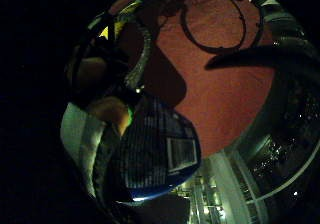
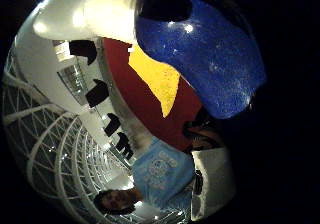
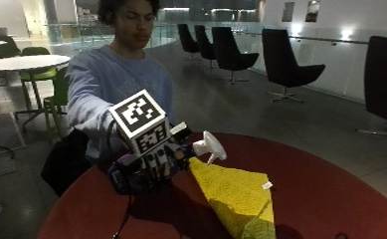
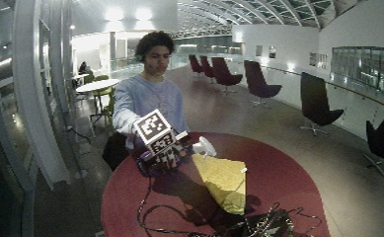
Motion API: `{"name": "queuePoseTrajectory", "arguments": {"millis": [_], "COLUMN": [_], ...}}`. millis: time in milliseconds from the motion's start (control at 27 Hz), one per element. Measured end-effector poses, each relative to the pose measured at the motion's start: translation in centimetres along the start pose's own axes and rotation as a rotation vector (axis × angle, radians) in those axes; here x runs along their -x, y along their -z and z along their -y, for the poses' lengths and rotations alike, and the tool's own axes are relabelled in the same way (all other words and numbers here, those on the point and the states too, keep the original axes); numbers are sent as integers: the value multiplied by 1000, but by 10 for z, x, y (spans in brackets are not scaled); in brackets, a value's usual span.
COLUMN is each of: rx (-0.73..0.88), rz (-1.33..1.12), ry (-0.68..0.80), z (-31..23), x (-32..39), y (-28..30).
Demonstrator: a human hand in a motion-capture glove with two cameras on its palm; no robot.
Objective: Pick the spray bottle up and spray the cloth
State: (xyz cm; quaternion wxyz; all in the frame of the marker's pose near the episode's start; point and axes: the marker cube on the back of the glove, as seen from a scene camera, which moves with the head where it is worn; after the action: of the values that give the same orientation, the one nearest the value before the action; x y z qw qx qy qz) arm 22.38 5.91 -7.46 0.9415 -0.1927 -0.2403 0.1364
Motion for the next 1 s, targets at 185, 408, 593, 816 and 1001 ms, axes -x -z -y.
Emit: {"name": "queuePoseTrajectory", "arguments": {"millis": [185,408,593,816,1001], "rx": [0,6,12,17,18], "rz": [-1,-4,-3,-7,-13], "ry": [3,-8,-12,-19,-24], "z": [0,0,-1,-3,-2], "x": [2,1,1,0,0], "y": [-1,2,2,2,1]}}
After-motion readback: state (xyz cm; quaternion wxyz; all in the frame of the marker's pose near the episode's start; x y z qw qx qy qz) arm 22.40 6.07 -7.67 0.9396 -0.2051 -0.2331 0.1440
